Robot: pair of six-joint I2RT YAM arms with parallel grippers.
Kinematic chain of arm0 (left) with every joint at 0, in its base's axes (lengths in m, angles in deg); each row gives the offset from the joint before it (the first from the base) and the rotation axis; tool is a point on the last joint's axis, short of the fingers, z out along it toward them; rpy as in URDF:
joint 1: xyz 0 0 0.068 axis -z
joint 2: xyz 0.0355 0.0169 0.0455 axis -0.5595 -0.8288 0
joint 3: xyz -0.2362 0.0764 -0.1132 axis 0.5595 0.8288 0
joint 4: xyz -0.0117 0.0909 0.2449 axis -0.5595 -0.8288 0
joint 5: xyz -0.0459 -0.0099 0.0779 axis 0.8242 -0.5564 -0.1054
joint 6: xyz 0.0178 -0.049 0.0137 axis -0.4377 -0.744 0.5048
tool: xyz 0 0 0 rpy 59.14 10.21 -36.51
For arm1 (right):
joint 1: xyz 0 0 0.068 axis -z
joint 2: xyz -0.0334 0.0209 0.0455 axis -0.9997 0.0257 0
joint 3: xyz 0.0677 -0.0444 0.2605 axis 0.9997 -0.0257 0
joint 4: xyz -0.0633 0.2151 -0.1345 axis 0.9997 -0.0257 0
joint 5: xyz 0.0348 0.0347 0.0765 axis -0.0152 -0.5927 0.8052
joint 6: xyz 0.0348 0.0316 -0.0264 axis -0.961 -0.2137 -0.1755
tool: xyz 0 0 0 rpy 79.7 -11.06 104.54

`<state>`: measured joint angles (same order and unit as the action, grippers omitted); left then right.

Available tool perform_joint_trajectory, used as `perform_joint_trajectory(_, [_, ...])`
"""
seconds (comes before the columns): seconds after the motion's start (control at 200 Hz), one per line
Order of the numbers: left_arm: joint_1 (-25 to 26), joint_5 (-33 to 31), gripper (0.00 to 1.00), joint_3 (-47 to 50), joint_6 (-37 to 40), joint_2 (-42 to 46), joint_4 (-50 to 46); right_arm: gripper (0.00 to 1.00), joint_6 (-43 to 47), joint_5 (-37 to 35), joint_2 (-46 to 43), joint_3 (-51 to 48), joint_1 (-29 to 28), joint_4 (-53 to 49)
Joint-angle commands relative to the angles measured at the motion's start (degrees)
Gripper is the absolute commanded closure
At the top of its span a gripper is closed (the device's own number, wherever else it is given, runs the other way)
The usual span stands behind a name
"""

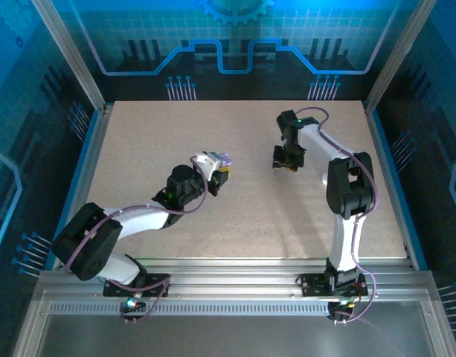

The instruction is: Insert wireless bluetooth earbuds into charging case

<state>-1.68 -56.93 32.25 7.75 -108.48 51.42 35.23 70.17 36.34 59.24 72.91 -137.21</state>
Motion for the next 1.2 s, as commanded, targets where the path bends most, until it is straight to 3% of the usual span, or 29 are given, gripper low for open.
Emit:
perform_joint_trajectory(0.0, [-0.8,-0.1,0.82,-0.1,-0.2,0.3,0.2,0.64,-1.9,-0.3,3.2,3.0,0.9,-2.4])
perform_joint_trajectory(0.43, [-1.6,0.3,0.82,-0.8,-0.2,0.1,0.0,0.66,-1.9,1.4,9.5,7.7,1.0,-2.5])
perform_joint_trajectory(1.196, [-2.1,0.4,0.82,-0.4,-0.5,-0.1,0.2,0.74,-0.7,2.4,12.6,8.6,1.0,-2.3])
